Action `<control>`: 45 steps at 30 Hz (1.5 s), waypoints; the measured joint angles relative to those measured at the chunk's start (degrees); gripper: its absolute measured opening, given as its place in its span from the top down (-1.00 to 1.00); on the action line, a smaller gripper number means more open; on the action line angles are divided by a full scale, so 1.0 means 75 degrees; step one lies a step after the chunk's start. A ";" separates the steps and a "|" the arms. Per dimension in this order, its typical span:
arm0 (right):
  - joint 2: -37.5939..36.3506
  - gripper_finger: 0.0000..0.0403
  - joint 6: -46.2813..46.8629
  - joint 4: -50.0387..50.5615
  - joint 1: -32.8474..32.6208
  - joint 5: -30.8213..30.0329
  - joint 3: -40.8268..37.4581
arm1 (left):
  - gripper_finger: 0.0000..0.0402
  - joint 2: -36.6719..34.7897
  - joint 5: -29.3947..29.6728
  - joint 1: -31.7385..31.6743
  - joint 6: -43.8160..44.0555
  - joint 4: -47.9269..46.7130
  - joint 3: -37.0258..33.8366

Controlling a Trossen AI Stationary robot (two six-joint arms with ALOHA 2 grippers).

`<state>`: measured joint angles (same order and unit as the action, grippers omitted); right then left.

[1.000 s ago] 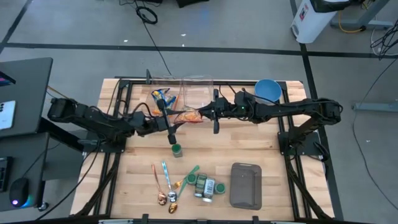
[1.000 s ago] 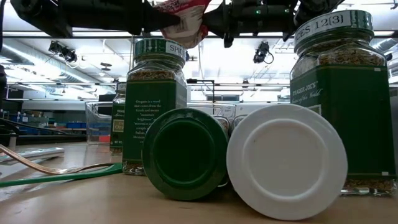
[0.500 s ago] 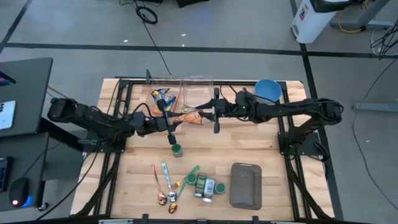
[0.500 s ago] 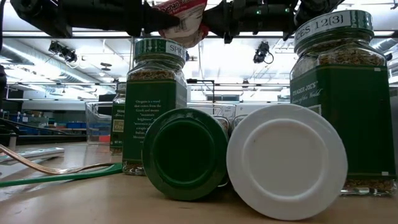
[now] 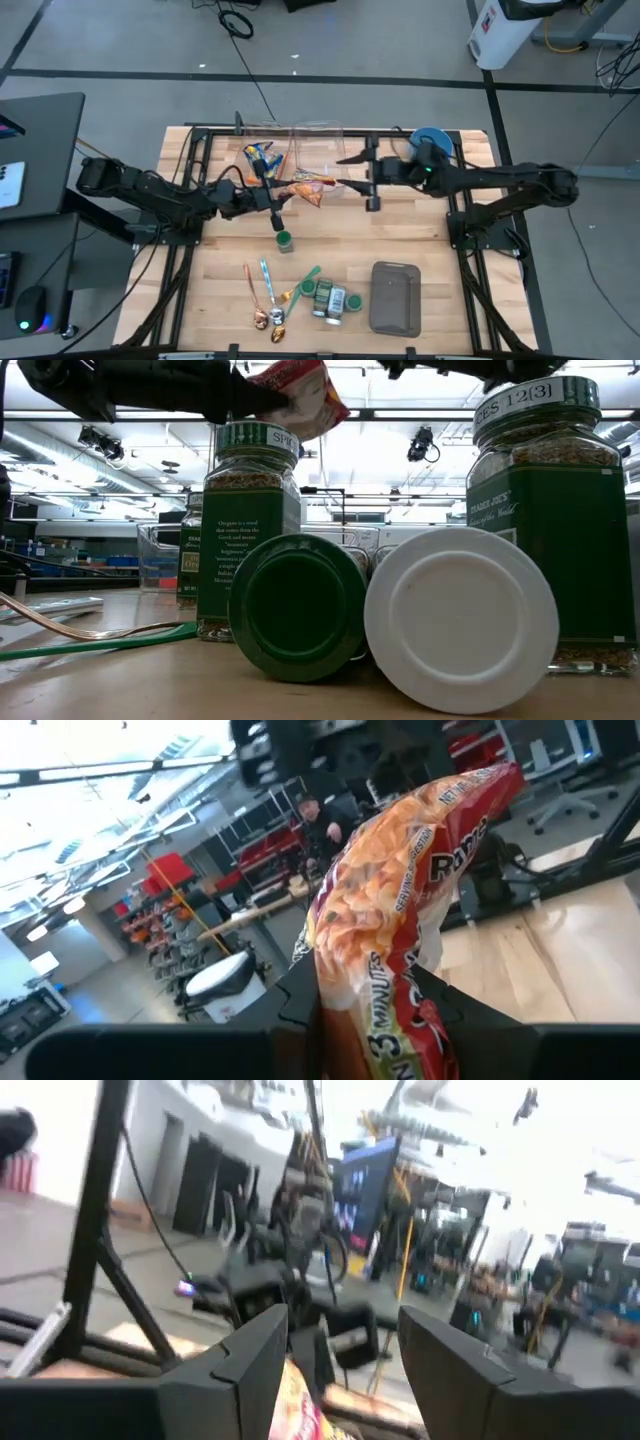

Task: Pick & Place Food Item
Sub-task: Put the red noodle pack into the left transparent bin

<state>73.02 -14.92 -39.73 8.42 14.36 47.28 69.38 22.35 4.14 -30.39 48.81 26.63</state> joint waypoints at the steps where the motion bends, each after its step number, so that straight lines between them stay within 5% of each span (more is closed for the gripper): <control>1: -0.0120 -0.01 -0.0052 -0.0546 -0.0035 0.0061 -0.0265 | 0.59 0.0005 0.0006 0.0000 0.0016 -0.0021 -0.0002; 8: -0.0453 0.02 -0.0093 -0.5119 -0.0169 0.0081 -0.2952 | 0.59 0.0006 0.0009 0.0000 0.0068 0.0013 -0.0002; 14: -0.0577 0.13 0.0211 -0.6719 -0.0169 -0.0667 -0.4844 | 0.59 -0.0089 0.0276 0.0000 0.0079 -0.0318 -0.0002; 20: -0.1254 0.17 0.0672 -0.6711 -0.0163 -0.1209 -0.6149 | 0.59 -0.0532 0.1080 0.0006 0.0435 -0.1259 0.0002; 25: -0.1855 0.17 0.0845 -0.5855 -0.0260 -0.1239 -0.6245 | 0.59 -0.0986 0.1915 0.0000 0.0989 -0.2315 -0.0002; 39: -0.1995 0.17 0.0904 -0.4835 -0.0294 -0.1208 -0.6245 | 0.59 -0.1918 0.5773 -0.0108 0.3007 -0.6315 -0.0002; 45: -0.1995 0.17 0.0904 -0.4604 -0.0294 -0.1406 -0.6245 | 0.59 -0.1693 0.4919 -0.0940 0.4029 -0.7258 -0.0002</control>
<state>58.06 -8.14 -74.26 6.22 3.81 0.45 56.69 59.24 -2.91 -0.17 -5.63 26.61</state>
